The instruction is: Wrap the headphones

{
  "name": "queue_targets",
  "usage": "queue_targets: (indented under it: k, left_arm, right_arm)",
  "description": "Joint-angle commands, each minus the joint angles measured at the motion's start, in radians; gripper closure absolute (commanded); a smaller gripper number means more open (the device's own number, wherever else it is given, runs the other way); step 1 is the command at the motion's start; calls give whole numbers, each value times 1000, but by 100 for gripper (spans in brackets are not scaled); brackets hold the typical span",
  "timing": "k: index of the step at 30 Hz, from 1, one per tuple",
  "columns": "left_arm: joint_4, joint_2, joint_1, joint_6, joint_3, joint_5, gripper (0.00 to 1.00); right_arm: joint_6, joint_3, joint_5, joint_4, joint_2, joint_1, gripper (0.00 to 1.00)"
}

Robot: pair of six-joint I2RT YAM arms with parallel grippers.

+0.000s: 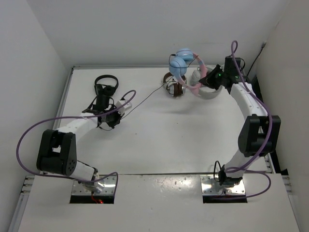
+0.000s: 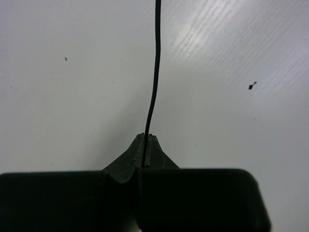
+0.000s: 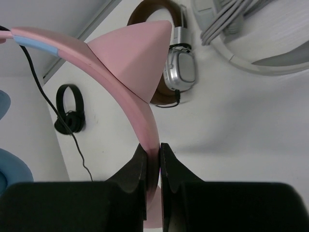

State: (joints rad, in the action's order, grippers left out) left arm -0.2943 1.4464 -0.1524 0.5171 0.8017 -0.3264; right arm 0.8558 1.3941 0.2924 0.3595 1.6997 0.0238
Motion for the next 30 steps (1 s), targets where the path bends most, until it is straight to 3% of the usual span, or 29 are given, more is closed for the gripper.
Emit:
queue_targets:
  k: [1,30]
  left_arm:
    - [-28,-44,-27,52,-31,-8,100]
    - [-123,-187,-96,221,-177,1,100]
  right_arm:
    - [63,46,-50,-80,-20,31,100]
    - [32,28,-305,-62,-20,51,100]
